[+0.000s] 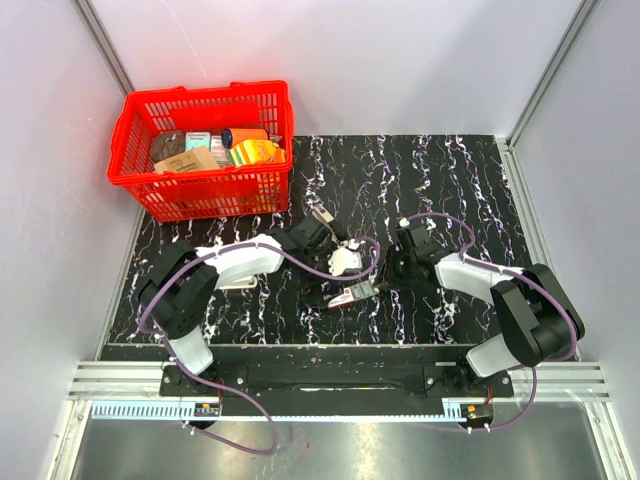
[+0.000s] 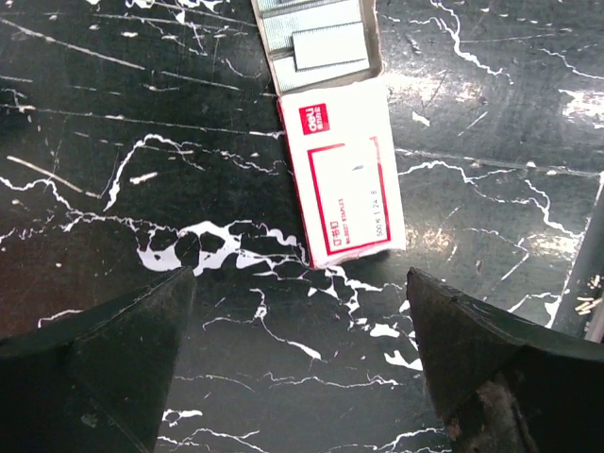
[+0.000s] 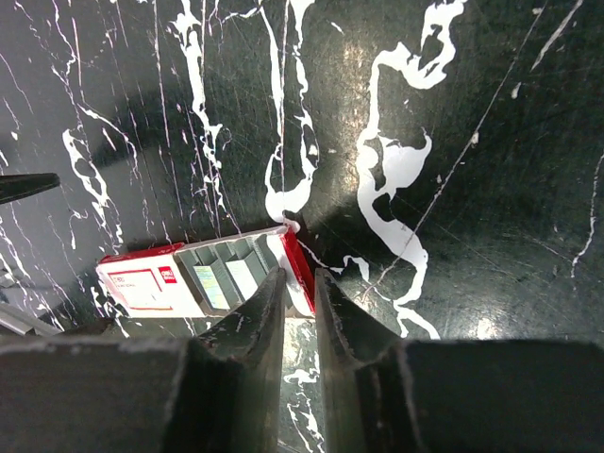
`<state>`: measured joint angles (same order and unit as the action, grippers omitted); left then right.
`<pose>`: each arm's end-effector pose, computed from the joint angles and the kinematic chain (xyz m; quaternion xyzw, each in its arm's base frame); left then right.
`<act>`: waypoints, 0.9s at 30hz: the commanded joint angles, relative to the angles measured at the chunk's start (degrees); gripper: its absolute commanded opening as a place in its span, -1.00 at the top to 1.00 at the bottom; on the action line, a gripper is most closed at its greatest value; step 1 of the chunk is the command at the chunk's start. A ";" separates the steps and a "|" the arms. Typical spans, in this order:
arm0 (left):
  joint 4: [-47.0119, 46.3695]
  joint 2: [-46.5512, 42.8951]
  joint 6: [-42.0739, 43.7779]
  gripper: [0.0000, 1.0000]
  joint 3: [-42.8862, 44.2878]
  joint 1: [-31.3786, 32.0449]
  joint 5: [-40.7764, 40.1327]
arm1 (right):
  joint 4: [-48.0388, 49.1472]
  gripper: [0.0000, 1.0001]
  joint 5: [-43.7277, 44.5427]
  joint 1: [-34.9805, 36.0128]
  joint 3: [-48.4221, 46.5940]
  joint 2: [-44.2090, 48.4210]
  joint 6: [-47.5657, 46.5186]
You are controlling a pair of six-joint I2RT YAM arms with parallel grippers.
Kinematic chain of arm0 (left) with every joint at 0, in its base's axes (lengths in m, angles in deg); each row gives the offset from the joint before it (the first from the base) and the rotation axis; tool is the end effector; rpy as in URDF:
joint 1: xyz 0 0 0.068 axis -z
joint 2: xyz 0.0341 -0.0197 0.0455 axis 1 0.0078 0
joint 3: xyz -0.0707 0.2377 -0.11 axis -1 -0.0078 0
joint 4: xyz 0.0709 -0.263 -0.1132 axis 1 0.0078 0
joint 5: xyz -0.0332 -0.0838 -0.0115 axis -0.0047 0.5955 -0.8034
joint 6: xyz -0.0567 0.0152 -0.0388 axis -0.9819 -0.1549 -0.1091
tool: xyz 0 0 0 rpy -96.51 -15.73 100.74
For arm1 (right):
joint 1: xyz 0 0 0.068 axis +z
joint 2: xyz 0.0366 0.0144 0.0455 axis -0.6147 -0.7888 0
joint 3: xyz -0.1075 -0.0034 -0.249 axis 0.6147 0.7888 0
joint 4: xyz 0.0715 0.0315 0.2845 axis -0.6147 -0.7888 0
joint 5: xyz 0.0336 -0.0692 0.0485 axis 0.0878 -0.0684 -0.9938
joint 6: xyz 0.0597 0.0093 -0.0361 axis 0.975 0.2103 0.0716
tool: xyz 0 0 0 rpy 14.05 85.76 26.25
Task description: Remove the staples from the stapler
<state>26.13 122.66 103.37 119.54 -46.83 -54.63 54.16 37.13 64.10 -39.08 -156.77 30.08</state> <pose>0.2516 -0.2651 0.1310 0.6256 0.7229 -0.2257 0.1875 0.2665 0.1451 0.1006 0.0504 0.9524 0.2366 0.1855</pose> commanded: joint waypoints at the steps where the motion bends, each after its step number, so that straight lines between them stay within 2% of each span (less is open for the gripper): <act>1: -1.86 2.13 0.30 -0.98 3.22 1.84 -5.48 | 2.94 0.53 -1.88 -0.42 0.97 -0.11 1.17; 17: -3.10 3.80 -0.67 -0.98 3.58 3.69 -7.24 | 7.34 0.60 -6.27 -0.33 3.35 0.77 2.58; 27: 0.59 3.80 7.58 -0.98 4.54 3.86 -5.48 | 2.42 0.62 -9.26 -0.25 -1.22 -0.63 -5.24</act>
<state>25.96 126.09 106.24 121.22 -43.36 -60.66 58.35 30.70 63.80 -36.87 -156.79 28.97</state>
